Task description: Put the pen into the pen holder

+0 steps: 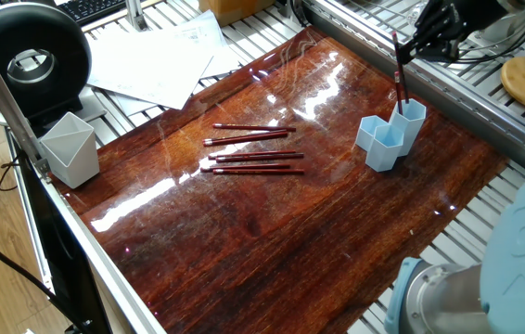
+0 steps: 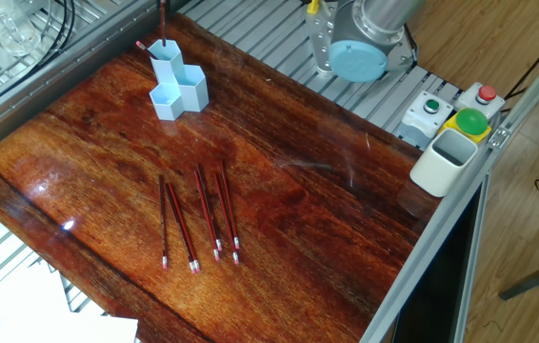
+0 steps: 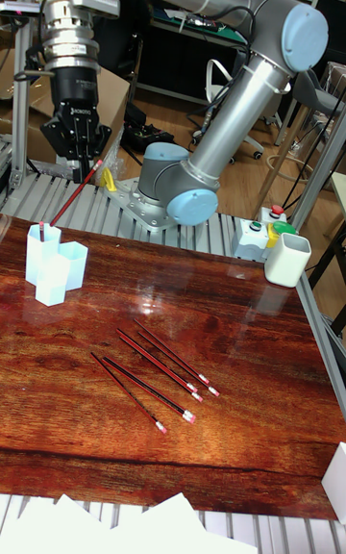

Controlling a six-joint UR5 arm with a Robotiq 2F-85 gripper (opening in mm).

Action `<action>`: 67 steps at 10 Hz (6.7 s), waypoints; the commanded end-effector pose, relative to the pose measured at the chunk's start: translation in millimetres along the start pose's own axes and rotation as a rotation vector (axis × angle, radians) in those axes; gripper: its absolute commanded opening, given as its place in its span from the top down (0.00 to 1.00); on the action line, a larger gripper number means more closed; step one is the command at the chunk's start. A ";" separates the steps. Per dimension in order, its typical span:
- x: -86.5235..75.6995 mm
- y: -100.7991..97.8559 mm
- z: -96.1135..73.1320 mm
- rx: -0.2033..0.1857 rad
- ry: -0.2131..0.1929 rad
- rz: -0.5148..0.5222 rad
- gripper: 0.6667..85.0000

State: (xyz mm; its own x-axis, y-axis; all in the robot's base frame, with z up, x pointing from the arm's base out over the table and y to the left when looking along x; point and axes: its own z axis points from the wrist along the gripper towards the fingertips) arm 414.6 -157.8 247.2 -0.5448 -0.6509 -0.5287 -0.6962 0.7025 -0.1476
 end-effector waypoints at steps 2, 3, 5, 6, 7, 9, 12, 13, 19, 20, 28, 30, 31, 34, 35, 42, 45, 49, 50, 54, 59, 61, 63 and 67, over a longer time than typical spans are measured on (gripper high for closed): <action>-3.7 0.0 6.4 -0.008 -0.046 0.014 1.00; 0.1 -1.1 6.5 -0.005 -0.037 0.011 1.00; 4.8 -1.2 7.2 -0.007 -0.035 0.009 1.00; 9.6 -2.5 7.8 -0.005 -0.032 0.007 1.00; 12.8 -2.8 7.8 -0.005 -0.033 0.003 1.00; 14.9 -0.7 6.9 -0.017 -0.051 0.009 1.00; 18.1 -0.4 6.3 -0.020 -0.057 0.008 1.00; 20.2 -0.7 6.4 -0.018 -0.055 0.008 1.00; 28.3 4.4 7.3 -0.041 -0.077 0.020 1.00; 28.5 4.5 7.7 -0.041 -0.077 0.021 1.00; 38.3 -1.5 16.2 -0.019 -0.083 0.019 1.00; 40.0 -3.4 17.5 -0.014 -0.088 0.016 1.00; 40.5 -3.7 18.0 -0.013 -0.089 0.016 1.00; 39.3 -3.8 19.7 -0.013 -0.101 0.027 1.00; 40.5 -3.8 19.6 -0.013 -0.101 0.031 1.00; 54.2 -11.8 25.3 -0.001 -0.097 0.034 1.00; 55.9 -12.4 28.2 0.003 -0.100 0.034 1.00; 72.4 -10.2 29.9 -0.005 -0.036 0.048 0.89; 75.7 -10.0 28.7 -0.007 -0.019 0.045 0.81; 80.5 -11.2 24.9 -0.005 0.008 0.038 0.66; 107.6 -15.4 -6.8 0.049 0.227 0.131 0.67; 86.7 -8.7 -9.2 0.054 0.262 0.164 0.67; 63.0 3.2 -14.6 0.082 0.345 0.214 0.68; 48.6 30.6 -14.4 0.107 0.486 0.247 0.67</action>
State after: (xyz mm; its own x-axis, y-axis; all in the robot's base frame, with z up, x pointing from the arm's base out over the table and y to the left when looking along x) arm 362.5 -185.4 222.9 -0.8372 -0.5203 -0.1687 -0.5036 0.8536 -0.1334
